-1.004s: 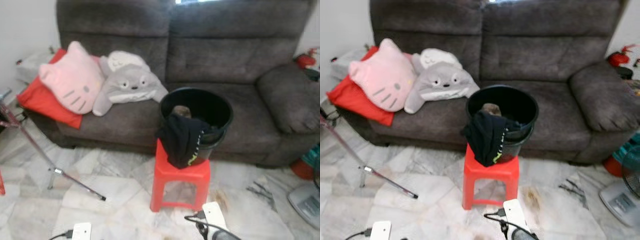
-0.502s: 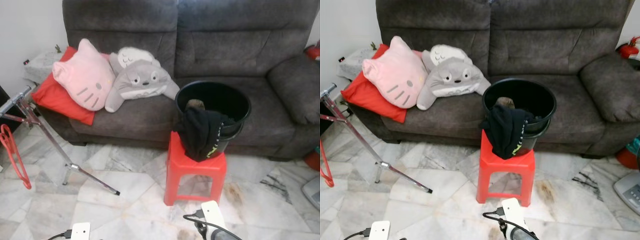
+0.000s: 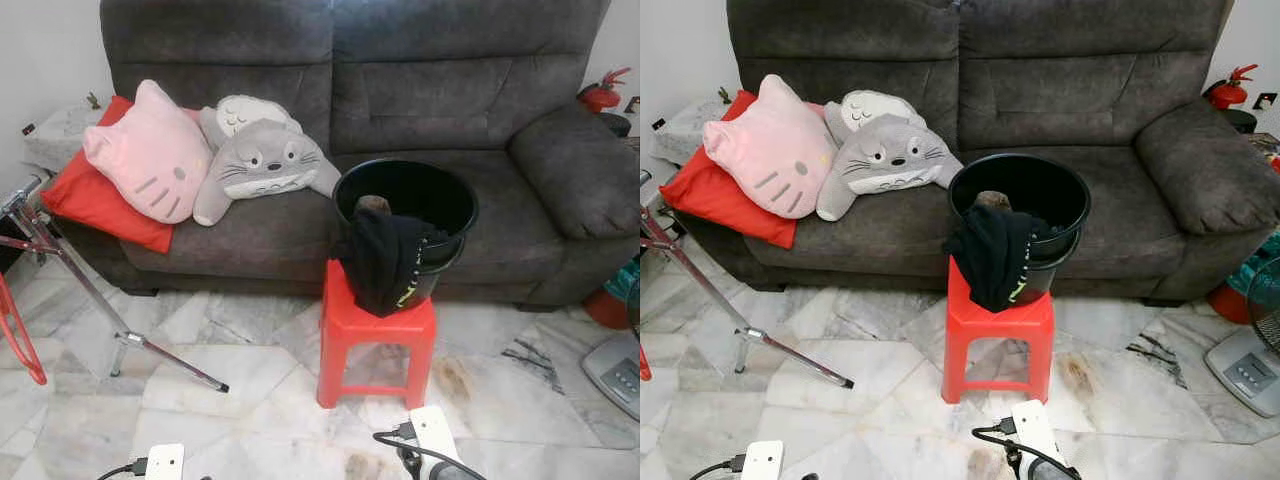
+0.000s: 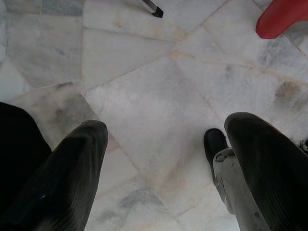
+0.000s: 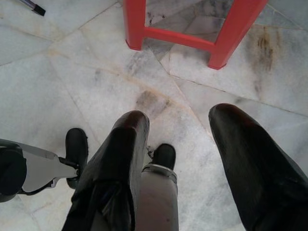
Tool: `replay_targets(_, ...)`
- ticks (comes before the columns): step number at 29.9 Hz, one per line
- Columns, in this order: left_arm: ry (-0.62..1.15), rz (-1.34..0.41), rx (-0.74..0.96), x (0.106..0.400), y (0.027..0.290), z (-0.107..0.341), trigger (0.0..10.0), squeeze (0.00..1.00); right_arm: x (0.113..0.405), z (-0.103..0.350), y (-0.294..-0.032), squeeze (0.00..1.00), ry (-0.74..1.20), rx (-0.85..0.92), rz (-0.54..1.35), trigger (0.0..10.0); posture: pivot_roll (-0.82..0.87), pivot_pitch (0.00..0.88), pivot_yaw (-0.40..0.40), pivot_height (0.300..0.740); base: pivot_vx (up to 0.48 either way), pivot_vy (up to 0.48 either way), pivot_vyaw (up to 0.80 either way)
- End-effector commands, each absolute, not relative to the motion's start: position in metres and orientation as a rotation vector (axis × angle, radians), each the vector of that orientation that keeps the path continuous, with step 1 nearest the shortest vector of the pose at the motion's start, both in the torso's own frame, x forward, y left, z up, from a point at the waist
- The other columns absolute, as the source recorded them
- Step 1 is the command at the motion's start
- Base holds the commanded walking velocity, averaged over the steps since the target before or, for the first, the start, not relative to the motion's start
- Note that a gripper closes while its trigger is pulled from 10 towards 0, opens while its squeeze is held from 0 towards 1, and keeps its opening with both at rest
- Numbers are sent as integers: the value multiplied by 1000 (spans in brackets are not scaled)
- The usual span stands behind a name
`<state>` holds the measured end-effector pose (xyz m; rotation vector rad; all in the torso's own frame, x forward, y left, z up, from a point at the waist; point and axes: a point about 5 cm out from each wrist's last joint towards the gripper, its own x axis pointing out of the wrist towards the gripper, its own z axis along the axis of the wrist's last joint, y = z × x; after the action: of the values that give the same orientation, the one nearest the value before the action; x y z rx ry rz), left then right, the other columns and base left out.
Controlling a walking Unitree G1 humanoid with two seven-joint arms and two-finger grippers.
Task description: Hang hanger
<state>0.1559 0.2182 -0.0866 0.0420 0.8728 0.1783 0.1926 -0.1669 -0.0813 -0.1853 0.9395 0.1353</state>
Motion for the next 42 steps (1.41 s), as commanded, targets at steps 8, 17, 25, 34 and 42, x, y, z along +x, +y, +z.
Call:
replay_targets(8, 885, 182, 38, 153, 220, -88, 10000, 0, 192, -82, -164, 0, 936, -173, 130, 10000, -151, 0, 75, 740, 270, 0, 0)
replay_targets(17, 876, 180, 40, 155, 220, -87, 10000, 0, 193, -81, -164, 0, 935, -174, 128, 10000, -152, 0, 76, 740, 309, 0, 0)
replay_targets(25, 871, 176, 40, 155, 219, -87, 10000, 0, 193, -81, -165, 0, 933, -174, 123, 10000, -152, 0, 76, 740, 328, 0, 0)
replay_targets(34, 871, 175, 45, 153, 219, -87, 10000, 0, 193, -80, -166, 0, 895, -158, 85, 10000, -152, 0, 72, 740, 0, 0, 0)
replay_targets(42, 890, 159, 65, 148, 220, -89, 10000, 0, 196, -76, -165, 0, 797, -196, 70, 10000, -185, 0, 76, 740, 0, 0, 0)
